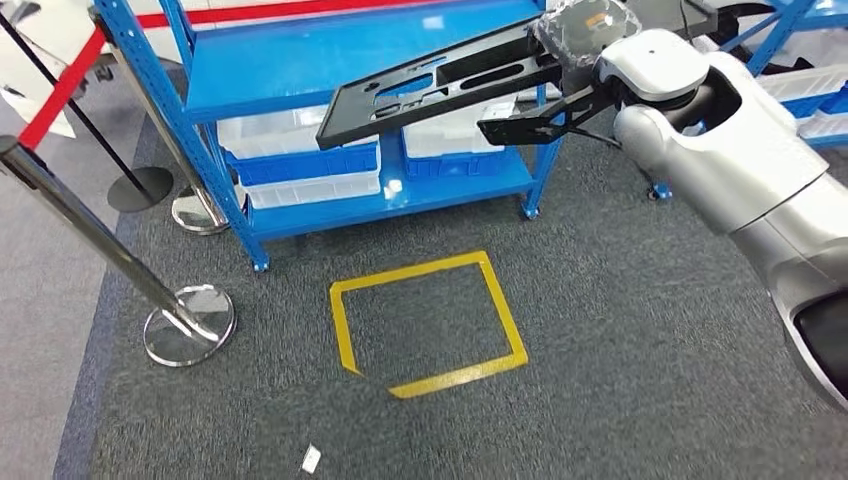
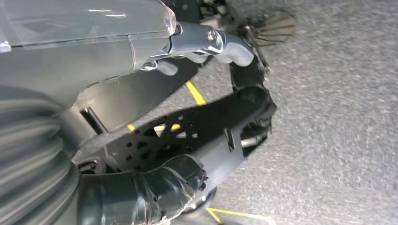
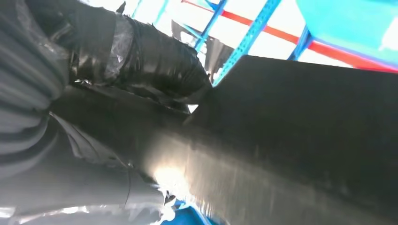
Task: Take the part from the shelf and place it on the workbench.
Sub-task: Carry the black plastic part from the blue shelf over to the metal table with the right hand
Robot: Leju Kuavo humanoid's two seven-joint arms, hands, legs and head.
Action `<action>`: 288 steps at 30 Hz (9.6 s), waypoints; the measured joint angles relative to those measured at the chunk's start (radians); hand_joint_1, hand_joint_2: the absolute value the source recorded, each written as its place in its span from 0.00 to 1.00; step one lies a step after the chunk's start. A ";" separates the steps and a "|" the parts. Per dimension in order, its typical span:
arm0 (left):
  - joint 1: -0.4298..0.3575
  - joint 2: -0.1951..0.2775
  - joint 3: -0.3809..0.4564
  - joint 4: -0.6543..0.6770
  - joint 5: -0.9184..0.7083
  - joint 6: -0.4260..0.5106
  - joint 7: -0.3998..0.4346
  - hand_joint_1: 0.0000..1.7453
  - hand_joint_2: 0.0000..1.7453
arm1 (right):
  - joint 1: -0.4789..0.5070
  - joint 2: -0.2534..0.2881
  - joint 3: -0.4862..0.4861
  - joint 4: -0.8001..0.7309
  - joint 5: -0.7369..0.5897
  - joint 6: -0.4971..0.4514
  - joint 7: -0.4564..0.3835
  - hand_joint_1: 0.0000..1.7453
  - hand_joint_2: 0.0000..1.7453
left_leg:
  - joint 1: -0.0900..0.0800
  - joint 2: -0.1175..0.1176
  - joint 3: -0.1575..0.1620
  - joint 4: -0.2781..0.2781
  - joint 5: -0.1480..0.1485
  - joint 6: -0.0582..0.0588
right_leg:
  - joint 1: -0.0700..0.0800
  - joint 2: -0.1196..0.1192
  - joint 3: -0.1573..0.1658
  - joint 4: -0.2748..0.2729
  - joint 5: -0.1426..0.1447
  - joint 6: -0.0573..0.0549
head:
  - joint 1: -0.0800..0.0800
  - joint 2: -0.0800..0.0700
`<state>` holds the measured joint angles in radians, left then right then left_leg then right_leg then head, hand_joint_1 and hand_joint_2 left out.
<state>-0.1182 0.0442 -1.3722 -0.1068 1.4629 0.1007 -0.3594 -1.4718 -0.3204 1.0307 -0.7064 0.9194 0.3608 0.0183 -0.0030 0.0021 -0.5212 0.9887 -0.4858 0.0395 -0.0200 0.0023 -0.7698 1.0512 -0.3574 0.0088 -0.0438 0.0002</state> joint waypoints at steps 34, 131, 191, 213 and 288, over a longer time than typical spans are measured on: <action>-0.002 0.004 -0.008 0.000 0.018 -0.009 -0.010 0.00 1.00 | -0.097 0.016 -0.194 0.117 -0.196 -0.011 0.067 1.00 1.00 | -0.002 0.008 -0.064 -0.008 0.067 0.010 | -0.001 0.000 0.002 0.212 -0.177 0.011 | 0.003 0.000; 0.004 0.012 -0.025 0.008 0.067 -0.007 -0.022 0.00 1.00 | -0.140 -0.016 -0.184 0.120 -0.058 -0.039 0.074 1.00 1.00 | 0.002 0.069 -0.024 -0.046 0.061 0.011 | -0.016 -0.009 0.046 0.129 -0.098 0.039 | 0.000 0.000; 0.008 0.017 -0.031 0.011 0.093 -0.015 -0.039 0.00 1.00 | -0.130 -0.061 -0.216 0.060 -0.001 -0.033 0.099 1.00 1.00 | 0.017 0.041 -0.042 0.016 0.020 0.006 | -0.006 -0.001 -0.030 0.239 -0.135 0.045 | 0.008 0.000; 0.006 0.015 -0.047 0.011 0.081 -0.015 -0.025 0.00 1.00 | -0.156 -0.144 -0.223 0.045 -0.018 0.015 0.058 1.00 1.00 | 0.025 -0.083 -0.056 0.056 0.001 -0.030 | -0.007 0.135 0.089 -0.015 -0.020 0.015 | 0.007 0.000; -0.013 0.013 -0.082 0.011 0.105 0.003 0.076 0.00 1.00 | -0.008 -0.051 -0.222 0.140 0.038 -0.107 0.048 1.00 1.00 | 0.017 0.003 -0.068 0.024 0.039 -0.007 | 0.019 -0.003 0.127 -0.028 -0.038 -0.001 | 0.011 0.000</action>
<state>-0.1311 0.0568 -1.4546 -0.0958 1.5682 0.1041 -0.2834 -1.4794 -0.3712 0.8087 -0.5669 0.9578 0.2541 0.0663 0.0140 0.0050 -0.5888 1.0126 -0.4471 0.0320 -0.0009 -0.0003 -0.6427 1.0236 -0.3955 0.0078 -0.0328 0.0001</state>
